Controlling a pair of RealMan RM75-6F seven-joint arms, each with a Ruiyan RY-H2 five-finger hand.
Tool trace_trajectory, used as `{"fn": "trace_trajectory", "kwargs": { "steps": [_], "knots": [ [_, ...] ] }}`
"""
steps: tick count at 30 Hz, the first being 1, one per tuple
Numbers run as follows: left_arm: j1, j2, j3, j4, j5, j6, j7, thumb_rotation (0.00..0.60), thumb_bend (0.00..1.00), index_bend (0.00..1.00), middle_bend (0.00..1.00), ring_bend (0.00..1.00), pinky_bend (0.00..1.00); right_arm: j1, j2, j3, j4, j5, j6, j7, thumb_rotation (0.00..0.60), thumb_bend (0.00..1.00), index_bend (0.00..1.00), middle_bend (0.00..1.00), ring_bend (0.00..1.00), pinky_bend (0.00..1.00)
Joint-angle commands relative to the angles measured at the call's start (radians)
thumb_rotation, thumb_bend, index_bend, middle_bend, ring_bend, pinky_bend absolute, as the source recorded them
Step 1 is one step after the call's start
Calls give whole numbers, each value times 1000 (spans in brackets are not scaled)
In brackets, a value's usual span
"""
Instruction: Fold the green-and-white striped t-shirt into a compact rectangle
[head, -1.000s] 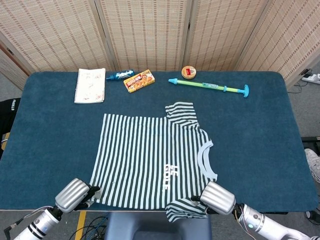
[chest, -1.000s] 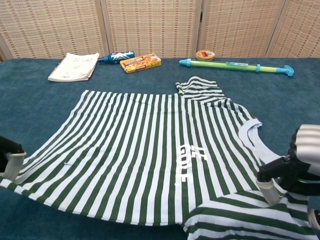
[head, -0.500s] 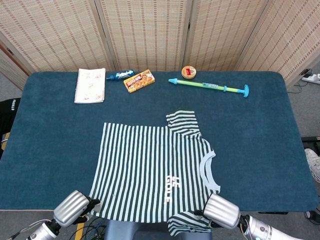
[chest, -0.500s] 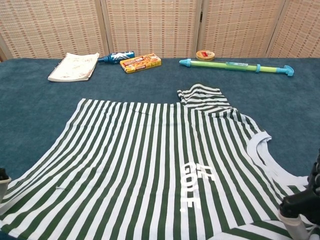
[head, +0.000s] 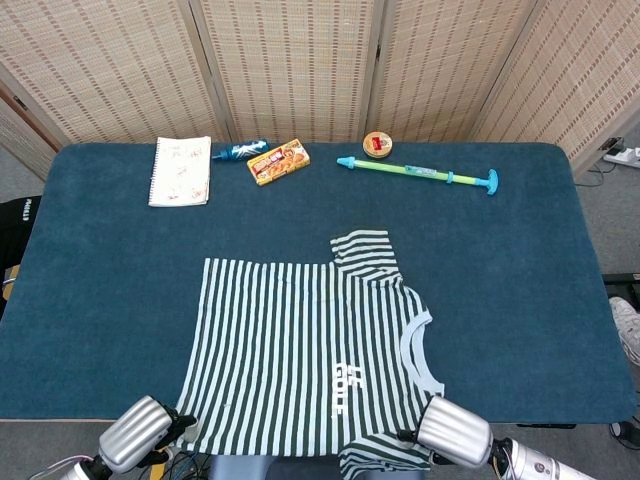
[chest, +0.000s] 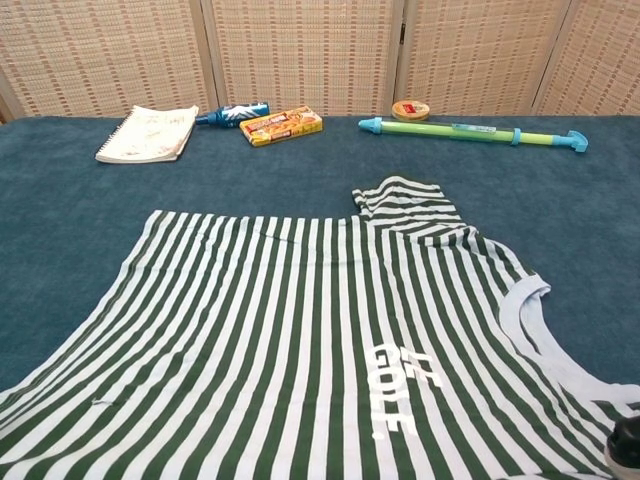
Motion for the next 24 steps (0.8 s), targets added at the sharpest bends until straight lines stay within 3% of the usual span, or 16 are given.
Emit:
{"fn": "trace_trajectory", "kwargs": {
  "steps": [1,17,24],
  "knots": [
    [15,4,7,0,1,8,7,600,479,656,919,830,959,-8,3,-1,0,-6,11,-7,600,534,687,1000,1000,1000],
    [48,16,45,1,32,7,-11,600,478,655,919,830,957,-12,41,-21,-4,-47,14,0,600,582,692,1000,1000,1000],
    [27,8,-1,2,-14,-36,3,600,477,653,918,830,957,-26,23,13,-7,-3,4,-15,600,578,693,1000,1000,1000]
  ]
}}
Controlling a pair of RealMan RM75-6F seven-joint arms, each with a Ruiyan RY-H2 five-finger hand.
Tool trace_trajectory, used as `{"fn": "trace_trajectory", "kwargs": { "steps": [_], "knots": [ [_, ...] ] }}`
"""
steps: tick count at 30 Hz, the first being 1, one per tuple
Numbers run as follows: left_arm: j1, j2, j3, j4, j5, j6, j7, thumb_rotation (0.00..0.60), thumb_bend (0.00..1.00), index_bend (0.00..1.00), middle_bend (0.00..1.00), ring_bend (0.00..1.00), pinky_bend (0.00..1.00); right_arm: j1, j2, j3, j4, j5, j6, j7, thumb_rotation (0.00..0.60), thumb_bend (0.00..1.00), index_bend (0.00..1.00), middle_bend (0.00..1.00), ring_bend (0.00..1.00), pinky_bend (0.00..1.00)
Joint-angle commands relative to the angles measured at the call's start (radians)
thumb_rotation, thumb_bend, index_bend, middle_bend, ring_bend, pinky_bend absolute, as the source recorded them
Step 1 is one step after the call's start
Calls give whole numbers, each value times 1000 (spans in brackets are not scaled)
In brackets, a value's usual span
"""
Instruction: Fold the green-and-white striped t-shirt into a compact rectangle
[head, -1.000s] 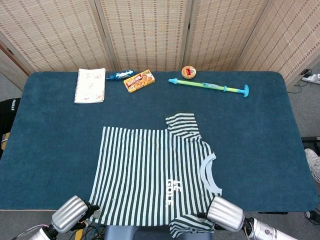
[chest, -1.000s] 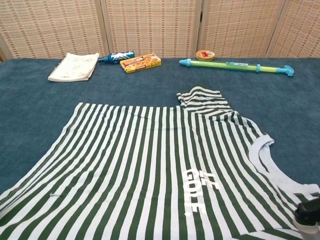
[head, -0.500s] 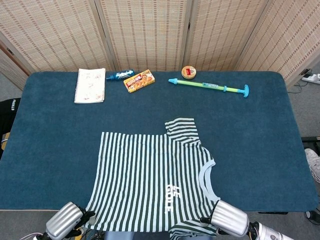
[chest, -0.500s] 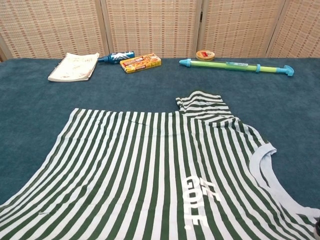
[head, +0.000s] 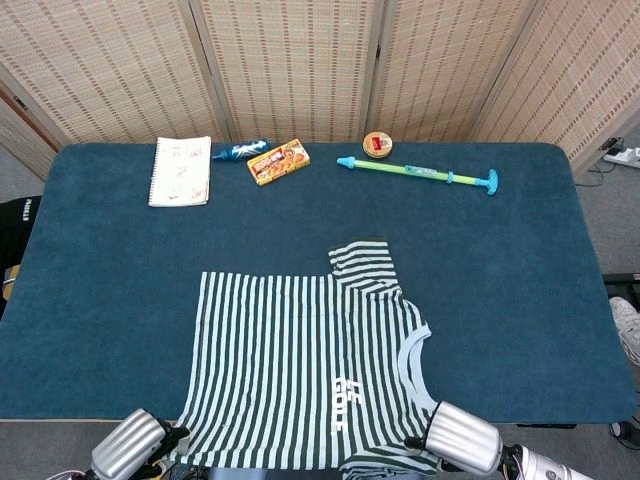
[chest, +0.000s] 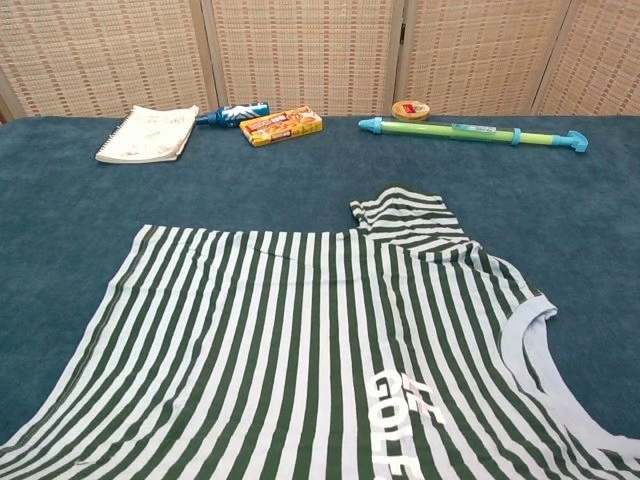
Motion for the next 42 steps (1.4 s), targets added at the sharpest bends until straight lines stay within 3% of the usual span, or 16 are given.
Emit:
{"fn": "trace_trajectory", "kwargs": {
  "steps": [1,17,26,42],
  "knots": [
    [-21,-1,-29,-2,-30,-32,7,600,477,653,918,830,957,-9,-14,24,-4,32,-11,-13,600,576,693,1000,1000,1000],
    [-195,-23,-231,39,-238,-259,32,600,477,652,918,826,953,-13,-66,168,-46,206,-85,-115,600,574,692,1000,1000,1000],
    [-283,-74,-294,101,-316,-377,28,600,476,652,918,825,949,18,-94,247,-67,290,-170,-214,600,576,693,1000,1000,1000],
    [-410,-167,-383,231,-501,-576,22,600,476,651,918,823,949,72,-227,349,52,405,-251,-293,600,594,693,1000,1000,1000]
  ]
}}
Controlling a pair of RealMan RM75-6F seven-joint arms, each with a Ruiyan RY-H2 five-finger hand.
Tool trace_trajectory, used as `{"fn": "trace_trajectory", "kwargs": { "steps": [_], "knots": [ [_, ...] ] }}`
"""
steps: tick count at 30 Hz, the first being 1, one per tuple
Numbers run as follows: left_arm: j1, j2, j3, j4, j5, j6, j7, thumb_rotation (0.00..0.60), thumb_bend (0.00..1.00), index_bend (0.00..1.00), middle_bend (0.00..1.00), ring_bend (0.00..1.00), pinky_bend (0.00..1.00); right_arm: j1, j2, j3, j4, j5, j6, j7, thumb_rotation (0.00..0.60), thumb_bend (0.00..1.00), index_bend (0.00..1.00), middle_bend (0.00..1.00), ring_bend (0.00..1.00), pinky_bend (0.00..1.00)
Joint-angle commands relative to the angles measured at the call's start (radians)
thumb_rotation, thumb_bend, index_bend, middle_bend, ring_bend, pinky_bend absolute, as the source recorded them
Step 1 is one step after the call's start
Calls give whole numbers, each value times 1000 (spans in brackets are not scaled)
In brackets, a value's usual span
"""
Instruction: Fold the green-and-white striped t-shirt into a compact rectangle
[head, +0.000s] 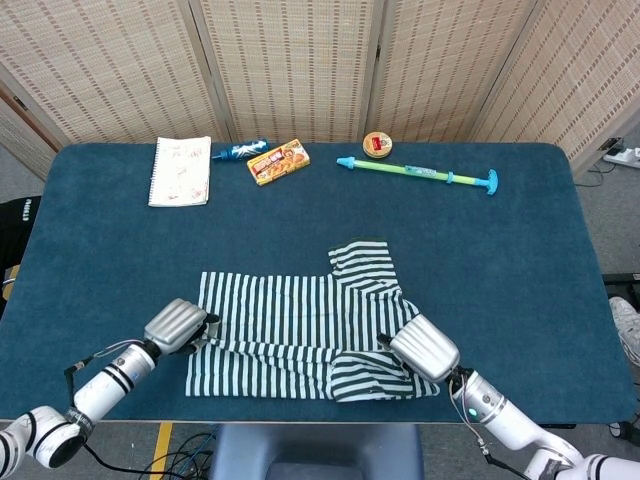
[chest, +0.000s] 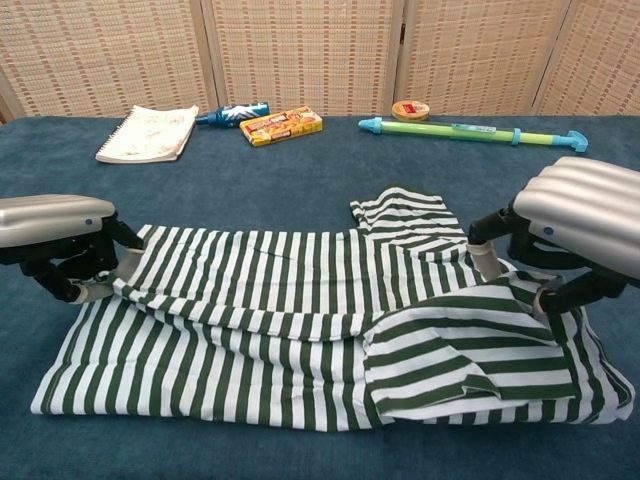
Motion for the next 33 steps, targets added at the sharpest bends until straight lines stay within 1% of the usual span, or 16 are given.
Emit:
{"fn": "trace_trajectory", "kwargs": {
  "steps": [1,8,18,25,33],
  "knots": [
    [-29,-14,-18,23,-51,-55,-29,600,476,651,918,823,949,15,-21,13,27,17,-15,-1,600,594,693,1000,1000,1000],
    [-64,-41,-44,83,-122,-115,-54,600,476,650,918,823,949,42,-69,31,102,43,-29,25,600,594,692,1000,1000,1000],
    [-100,-65,-63,130,-200,-173,-42,600,476,642,918,823,949,54,-86,42,143,68,-13,35,600,595,692,1000,1000,1000],
    [-122,-82,-73,163,-243,-192,-2,600,471,632,917,817,949,64,-91,49,162,88,-14,37,600,595,692,1000,1000,1000],
    [-150,-123,-85,209,-283,-186,85,600,470,626,917,817,949,70,-88,52,169,107,-10,39,600,595,693,1000,1000,1000]
  ]
}}
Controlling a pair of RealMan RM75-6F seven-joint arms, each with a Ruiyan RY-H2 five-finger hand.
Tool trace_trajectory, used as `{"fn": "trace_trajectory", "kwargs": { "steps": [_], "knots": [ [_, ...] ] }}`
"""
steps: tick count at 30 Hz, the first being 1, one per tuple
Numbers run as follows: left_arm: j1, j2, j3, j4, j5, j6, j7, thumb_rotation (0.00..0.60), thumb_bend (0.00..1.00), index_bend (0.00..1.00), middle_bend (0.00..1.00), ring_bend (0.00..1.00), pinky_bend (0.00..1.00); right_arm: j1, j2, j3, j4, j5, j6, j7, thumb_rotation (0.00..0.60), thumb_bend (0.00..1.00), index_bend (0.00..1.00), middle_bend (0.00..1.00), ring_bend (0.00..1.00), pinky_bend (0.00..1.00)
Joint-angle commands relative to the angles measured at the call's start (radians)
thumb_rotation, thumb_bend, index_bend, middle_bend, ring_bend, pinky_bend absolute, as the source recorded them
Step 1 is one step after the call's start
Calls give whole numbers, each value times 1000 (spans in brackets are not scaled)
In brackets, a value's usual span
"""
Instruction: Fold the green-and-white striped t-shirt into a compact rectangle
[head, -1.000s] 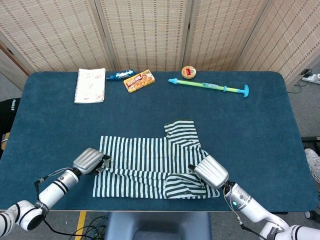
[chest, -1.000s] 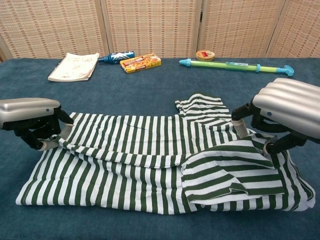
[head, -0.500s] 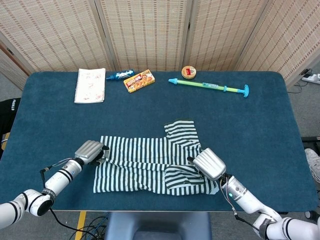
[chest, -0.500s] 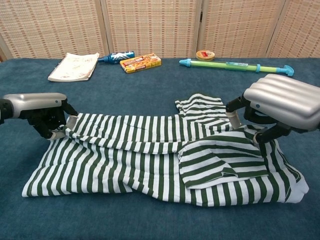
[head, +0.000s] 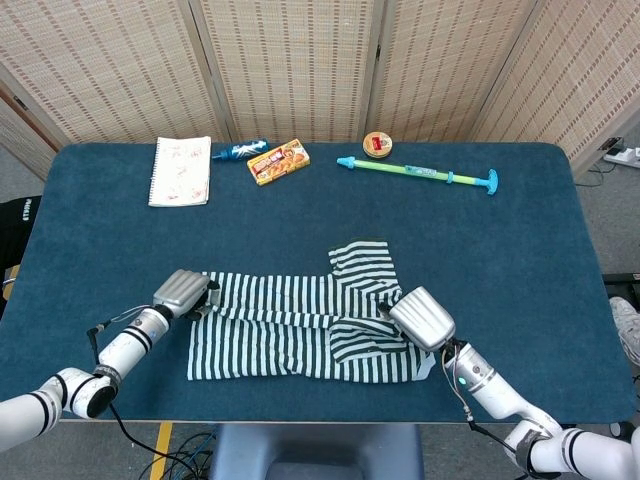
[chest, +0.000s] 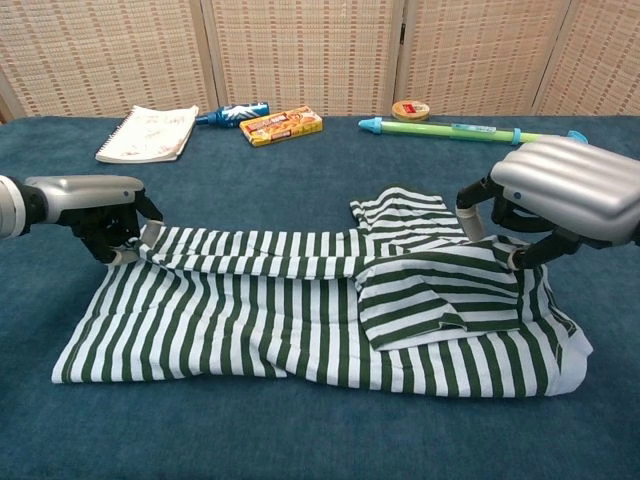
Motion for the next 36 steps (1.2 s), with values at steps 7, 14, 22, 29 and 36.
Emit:
{"fn": "trace_trajectory", "kwargs": {
  "steps": [7,14,22,29,36],
  "knots": [
    [-38,-46,-19,46,-80,-20,81,600,470,625,916,814,947,4,2,8,9,21,6,-2,600,595,692,1000,1000,1000],
    [-58,-73,-27,91,-156,-52,118,600,470,616,912,810,945,8,-10,14,31,39,9,2,600,595,693,1000,1000,1000],
    [-71,-92,-37,127,-212,-54,145,600,469,613,912,809,945,21,-30,20,56,47,8,1,600,595,693,1000,1000,1000],
    [-77,-106,-37,148,-246,-46,172,600,470,525,902,798,942,35,-46,24,71,55,1,-3,600,595,693,1000,1000,1000],
    [-70,-117,-38,149,-269,-10,198,600,468,251,895,794,934,45,-61,28,98,63,-2,-3,600,595,692,1000,1000,1000]
  ]
}}
